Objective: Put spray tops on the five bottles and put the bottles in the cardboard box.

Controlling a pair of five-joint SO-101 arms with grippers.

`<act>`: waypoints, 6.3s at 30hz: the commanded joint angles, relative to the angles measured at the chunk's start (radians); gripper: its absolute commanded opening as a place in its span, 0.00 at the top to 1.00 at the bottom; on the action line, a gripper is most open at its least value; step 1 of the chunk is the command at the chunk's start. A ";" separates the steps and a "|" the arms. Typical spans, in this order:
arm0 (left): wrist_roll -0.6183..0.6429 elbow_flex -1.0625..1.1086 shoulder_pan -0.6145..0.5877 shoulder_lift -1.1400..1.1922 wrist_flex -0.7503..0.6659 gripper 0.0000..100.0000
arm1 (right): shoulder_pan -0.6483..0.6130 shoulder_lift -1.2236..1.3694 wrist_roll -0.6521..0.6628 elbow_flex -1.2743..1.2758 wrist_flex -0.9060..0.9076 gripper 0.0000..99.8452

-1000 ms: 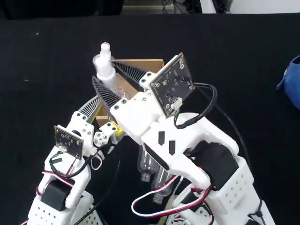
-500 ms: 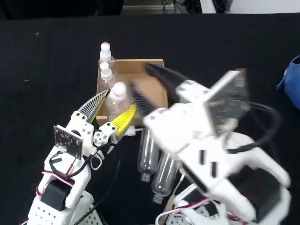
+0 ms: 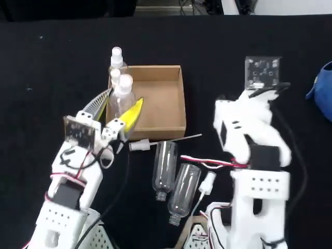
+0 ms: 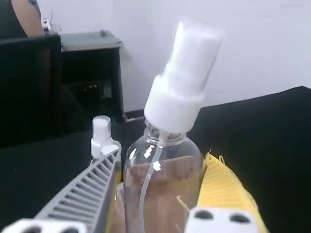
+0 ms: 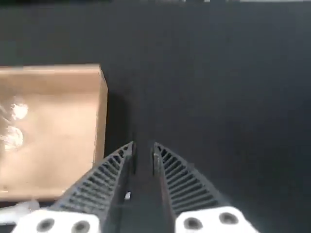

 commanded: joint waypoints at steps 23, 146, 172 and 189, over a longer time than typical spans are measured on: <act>0.012 -0.016 -0.067 0.562 -0.489 0.97 | -0.135 -0.016 0.008 0.547 -0.629 0.97; 0.080 0.255 -0.180 0.654 -0.879 0.76 | -0.132 -0.016 0.078 0.601 -0.706 0.97; 0.187 -0.074 -0.166 -0.273 0.715 0.76 | -0.025 -0.024 0.069 0.596 -0.703 0.97; 0.186 -0.008 -0.179 -0.379 0.905 0.76 | -0.021 -0.016 0.772 -0.048 0.358 0.83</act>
